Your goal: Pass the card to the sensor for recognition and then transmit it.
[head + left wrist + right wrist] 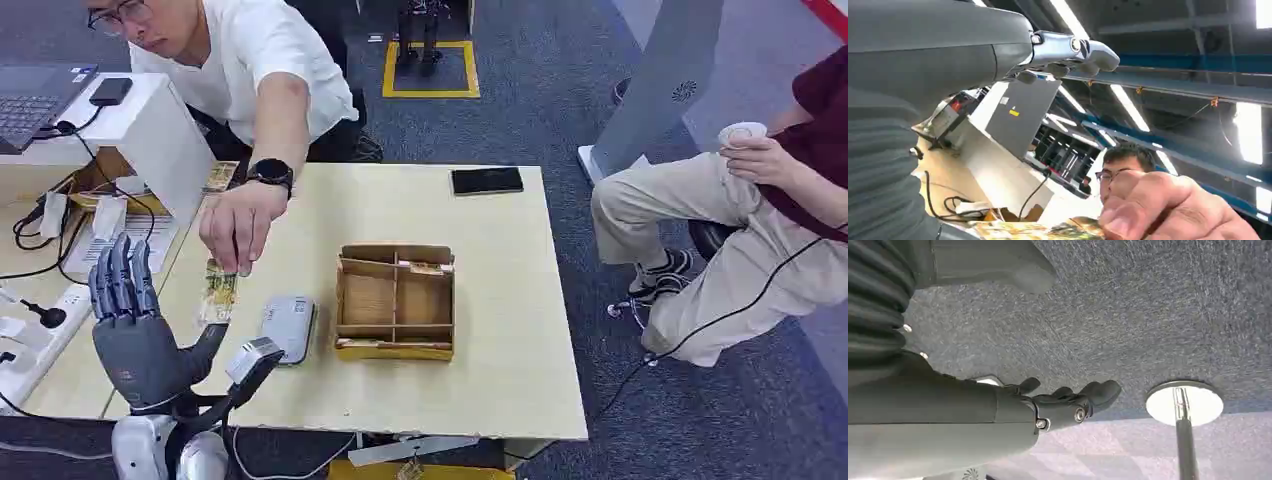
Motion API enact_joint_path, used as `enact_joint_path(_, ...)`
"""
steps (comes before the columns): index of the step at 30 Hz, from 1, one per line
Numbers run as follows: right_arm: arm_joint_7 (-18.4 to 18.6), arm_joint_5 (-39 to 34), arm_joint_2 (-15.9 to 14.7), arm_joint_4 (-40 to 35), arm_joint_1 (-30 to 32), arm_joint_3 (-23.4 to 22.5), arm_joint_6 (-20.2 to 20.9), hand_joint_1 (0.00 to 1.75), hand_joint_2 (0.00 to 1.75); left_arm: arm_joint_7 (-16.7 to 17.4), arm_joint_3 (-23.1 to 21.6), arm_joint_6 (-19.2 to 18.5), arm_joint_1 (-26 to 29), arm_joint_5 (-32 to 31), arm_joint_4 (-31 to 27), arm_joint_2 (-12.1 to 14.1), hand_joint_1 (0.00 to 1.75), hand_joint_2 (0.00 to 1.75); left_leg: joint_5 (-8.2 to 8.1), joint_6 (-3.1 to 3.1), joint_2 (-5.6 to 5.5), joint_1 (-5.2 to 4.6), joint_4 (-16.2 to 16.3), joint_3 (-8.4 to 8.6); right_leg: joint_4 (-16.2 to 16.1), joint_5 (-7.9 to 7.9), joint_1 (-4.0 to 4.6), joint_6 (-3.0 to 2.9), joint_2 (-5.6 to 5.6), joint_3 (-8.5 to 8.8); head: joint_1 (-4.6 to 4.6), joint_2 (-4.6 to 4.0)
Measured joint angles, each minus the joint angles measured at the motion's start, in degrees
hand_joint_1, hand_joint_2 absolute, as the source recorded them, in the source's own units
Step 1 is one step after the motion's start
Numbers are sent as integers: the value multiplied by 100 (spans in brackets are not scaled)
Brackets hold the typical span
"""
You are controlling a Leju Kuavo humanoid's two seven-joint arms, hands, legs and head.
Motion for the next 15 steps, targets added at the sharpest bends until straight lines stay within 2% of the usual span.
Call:
enact_joint_path(2, 0, 0, 0, 0, 0, 0, 0, 0, 175, -2, -15, 0, -10, 2, 22, 2, 0, 175, 0, 0, 0, 0, 0, 0, 0, 0, 0, 0, 0, 0, 0, 0)
enact_joint_path(3, 0, 0, 0, 0, 0, 0, 0, 0, 175, -7, -17, 0, -25, 2, 37, 2, 157, 175, 0, 0, 0, 0, 0, -1, 0, 0, 0, 0, 0, 0, 0, -2)
enact_joint_path(4, 0, 0, 0, 0, 0, 0, 0, 0, 175, -7, -17, 0, -39, 6, 37, 4, 175, 175, 0, 0, 0, 0, 0, 0, 0, 0, 0, 0, 0, 0, 0, 0)
enact_joint_path(15, 0, 20, 0, -9, 1, 0, 0, 0, 175, -173, -24, 0, -81, 408, 61, 7, 175, 175, 0, 0, 1, 0, 0, 0, 0, 0, 0, 0, 2, 0, 0, 0)
